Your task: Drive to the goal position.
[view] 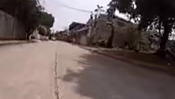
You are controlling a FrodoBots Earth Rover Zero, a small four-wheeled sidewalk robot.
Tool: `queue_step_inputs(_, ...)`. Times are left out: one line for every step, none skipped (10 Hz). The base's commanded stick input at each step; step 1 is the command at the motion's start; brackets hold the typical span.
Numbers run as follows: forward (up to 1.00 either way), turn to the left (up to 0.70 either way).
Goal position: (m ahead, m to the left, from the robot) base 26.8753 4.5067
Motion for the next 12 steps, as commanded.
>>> queue_step_inputs(1.00,0.00)
queue_step_inputs(1.00,0.00)
queue_step_inputs(1.00,0.00)
queue_step_inputs(1.00,0.00)
queue_step_inputs(1.00,0.00)
queue_step_inputs(1.00,0.00)
queue_step_inputs(1.00,0.00)
queue_step_inputs(1.00,0.00)
queue_step_inputs(1.00,0.00)
queue_step_inputs(1.00,0.00)
queue_step_inputs(1.00,0.00)
queue_step_inputs(1.00,0.00)
